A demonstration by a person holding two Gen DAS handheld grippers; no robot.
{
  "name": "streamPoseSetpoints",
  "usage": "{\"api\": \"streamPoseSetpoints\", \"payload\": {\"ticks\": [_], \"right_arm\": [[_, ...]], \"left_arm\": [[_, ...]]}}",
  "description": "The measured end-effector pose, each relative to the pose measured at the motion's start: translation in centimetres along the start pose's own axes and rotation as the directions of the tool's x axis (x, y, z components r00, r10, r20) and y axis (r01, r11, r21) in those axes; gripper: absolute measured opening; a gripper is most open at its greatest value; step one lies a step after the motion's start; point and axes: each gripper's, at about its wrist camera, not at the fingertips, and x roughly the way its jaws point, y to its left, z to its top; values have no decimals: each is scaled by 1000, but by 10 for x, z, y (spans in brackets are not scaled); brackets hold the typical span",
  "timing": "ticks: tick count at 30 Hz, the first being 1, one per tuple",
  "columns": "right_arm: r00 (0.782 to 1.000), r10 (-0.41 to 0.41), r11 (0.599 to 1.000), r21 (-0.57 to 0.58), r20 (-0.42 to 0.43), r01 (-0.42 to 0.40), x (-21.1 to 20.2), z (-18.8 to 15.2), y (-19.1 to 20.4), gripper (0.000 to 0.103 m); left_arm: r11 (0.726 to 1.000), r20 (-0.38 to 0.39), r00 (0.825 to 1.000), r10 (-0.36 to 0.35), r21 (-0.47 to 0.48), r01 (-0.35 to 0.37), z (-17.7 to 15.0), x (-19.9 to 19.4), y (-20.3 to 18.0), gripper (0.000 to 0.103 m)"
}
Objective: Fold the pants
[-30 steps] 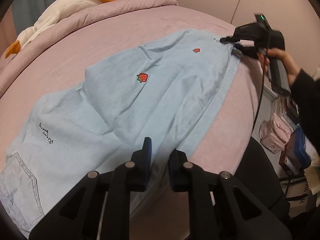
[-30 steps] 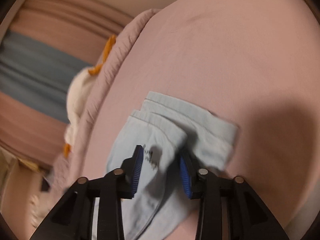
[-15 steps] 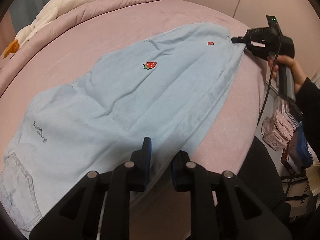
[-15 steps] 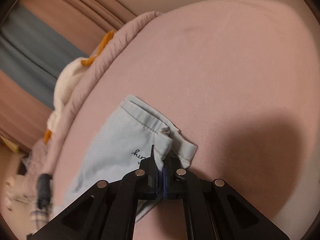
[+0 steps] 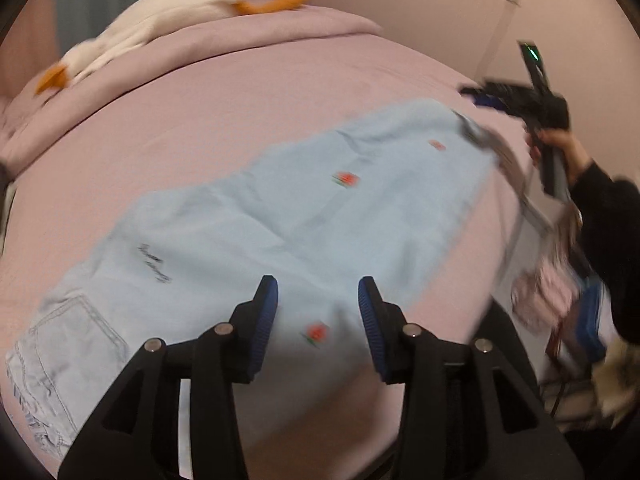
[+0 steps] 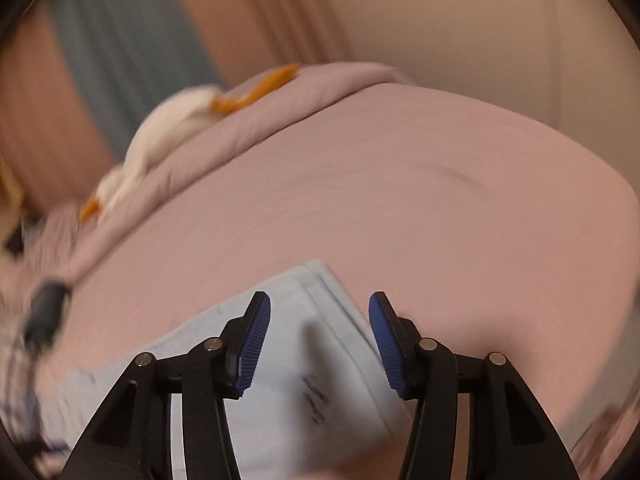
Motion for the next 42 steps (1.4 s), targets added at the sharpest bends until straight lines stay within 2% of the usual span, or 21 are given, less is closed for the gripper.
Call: {"api": "streamPoseSetpoints", "payload": {"ticks": [3, 7, 11, 12, 14, 15, 20, 22, 25, 26, 28, 30, 32, 34, 36, 38, 39, 40, 41, 42], "right_arm": [[998, -1, 996, -90, -56, -4, 24, 14, 11, 54], [986, -63, 973, -231, -157, 25, 54, 16, 19, 54], [983, -76, 922, -387, -169, 5, 52, 0, 32, 27], [981, -85, 911, -412, -174, 6, 54, -4, 33, 14], [980, -80, 896, -444, -181, -9, 53, -10, 35, 11], [983, -78, 892, -451, -167, -6, 50, -9, 36, 6], [997, -77, 910, -410, -21, 62, 32, 13, 44, 3], [993, -114, 903, -418, -21, 95, 43, 16, 53, 3], [972, -176, 911, -399, -157, 101, 78, 11, 59, 3], [966, -190, 912, -396, -175, 108, 84, 8, 58, 4], [973, -181, 922, -368, -145, 116, 78, 10, 57, 5], [979, -176, 934, -333, -104, 132, 63, 12, 56, 15], [984, -169, 940, -309, -52, 145, 41, 10, 55, 17], [995, -89, 956, -284, -46, 72, 20, 1, 62, 17], [996, -22, 947, -322, -83, -5, 8, -19, 75, 17], [984, -86, 912, -410, -154, 16, 12, -50, 87, 17], [967, -157, 894, -446, -201, 52, 21, -67, 87, 17], [953, -208, 880, -467, -218, 85, 24, -78, 83, 17], [950, -234, 867, -487, -208, 107, 23, -86, 80, 17], [951, -258, 856, -496, -170, 143, 15, -91, 74, 20]], "left_arm": [[995, 1, 998, 59, -81, -59, 9, 11, 29, 41], [975, -66, 984, 167, -140, -174, 9, 33, 64, 41], [961, -104, 981, 165, -206, -184, 3, 44, 91, 42], [961, -103, 981, 163, -210, -182, 4, 45, 93, 42], [961, -96, 980, 174, -200, -190, 6, 47, 93, 43], [960, -92, 979, 181, -198, -196, 7, 47, 94, 44], [951, -75, 969, 235, -191, -245, 12, 49, 94, 44], [948, -75, 963, 259, -169, -269, 18, 56, 94, 44], [946, -72, 960, 271, -167, -279, 20, 61, 97, 45], [947, -73, 963, 260, -175, -269, 20, 60, 97, 45], [943, -73, 959, 274, -176, -283, 15, 54, 96, 44], [942, -68, 955, 288, -161, -295, 12, 47, 90, 43], [949, -48, 958, 284, -130, -288, 6, 39, 80, 43], [952, -26, 953, 302, -52, -303, -1, 35, 66, 43], [944, -24, 944, 330, 12, -329, -8, 38, 59, 45], [947, -49, 946, 320, 4, -320, -14, 43, 67, 46], [947, -48, 947, 319, -16, -320, -15, 43, 75, 46], [935, -50, 937, 347, -55, -350, -14, 42, 88, 47], [917, -52, 921, 387, -81, -390, -12, 41, 98, 47], [889, -59, 897, 439, -115, -443, -10, 40, 113, 47]]}}
